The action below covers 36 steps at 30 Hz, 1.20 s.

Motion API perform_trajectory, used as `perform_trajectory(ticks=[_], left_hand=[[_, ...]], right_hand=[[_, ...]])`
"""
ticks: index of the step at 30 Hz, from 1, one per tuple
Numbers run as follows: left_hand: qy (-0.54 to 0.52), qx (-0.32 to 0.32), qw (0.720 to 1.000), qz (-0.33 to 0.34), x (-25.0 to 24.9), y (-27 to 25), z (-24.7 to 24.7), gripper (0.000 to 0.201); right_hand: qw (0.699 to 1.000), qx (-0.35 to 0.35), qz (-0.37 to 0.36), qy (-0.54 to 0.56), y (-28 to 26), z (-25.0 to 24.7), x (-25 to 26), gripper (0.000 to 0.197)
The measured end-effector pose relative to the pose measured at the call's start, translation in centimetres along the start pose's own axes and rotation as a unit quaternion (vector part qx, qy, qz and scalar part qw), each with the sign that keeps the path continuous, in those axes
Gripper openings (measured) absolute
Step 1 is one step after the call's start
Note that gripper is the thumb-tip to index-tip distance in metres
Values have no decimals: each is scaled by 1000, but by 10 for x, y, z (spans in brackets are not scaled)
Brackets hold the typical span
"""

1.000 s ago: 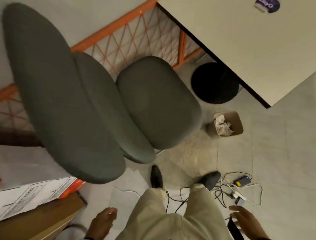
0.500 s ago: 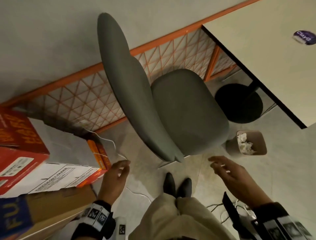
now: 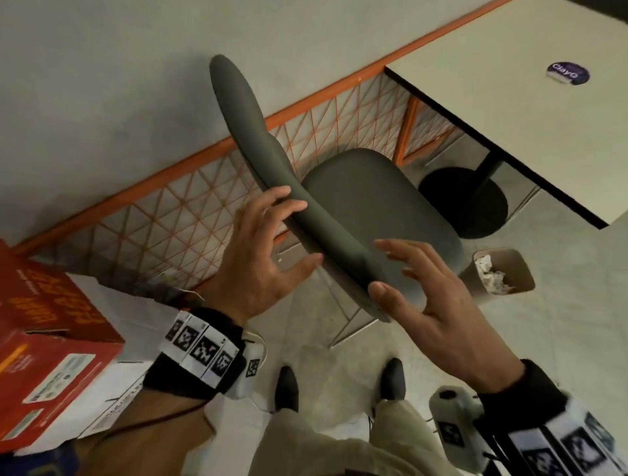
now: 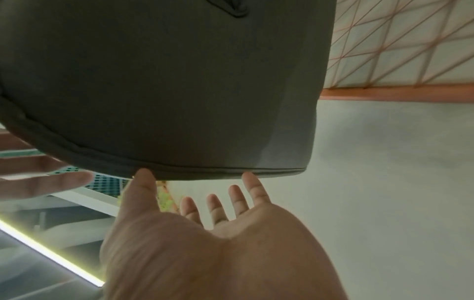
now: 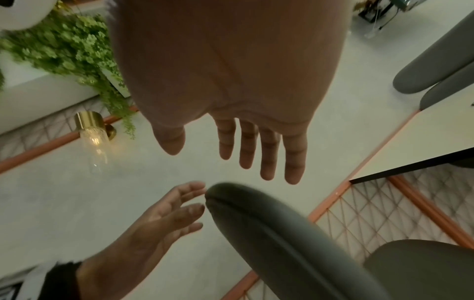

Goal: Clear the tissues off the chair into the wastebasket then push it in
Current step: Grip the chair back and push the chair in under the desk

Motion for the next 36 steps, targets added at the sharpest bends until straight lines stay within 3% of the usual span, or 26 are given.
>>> perform_trajectory(ticks=[6, 14, 17, 24, 36], left_hand=[[93, 93, 987, 89, 36, 32, 5, 72], [162, 173, 961, 145, 64, 88, 12, 96], [153, 144, 962, 175, 64, 100, 16, 98], [74, -24, 961, 267, 57, 107, 10, 90], [39, -93, 952, 289, 44, 139, 29, 88]], right_hand=[[986, -110, 87, -89, 15, 33, 8, 63], [923, -233, 193, -237, 48, 35, 20, 60], [906, -302, 175, -240, 47, 30, 24, 59], [888, -368, 140, -238, 48, 20, 25, 59], [865, -406, 108, -274, 62, -15, -2, 55]])
Point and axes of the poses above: each hand's wrist, its own y-axis towards the middle knuckle, its own z-axis out of the palm, x = y × z, the point moved 10 cm from there along y, towards the middle knuckle, and after that the axes turned 5 degrees about x, right-handed, at the moved point
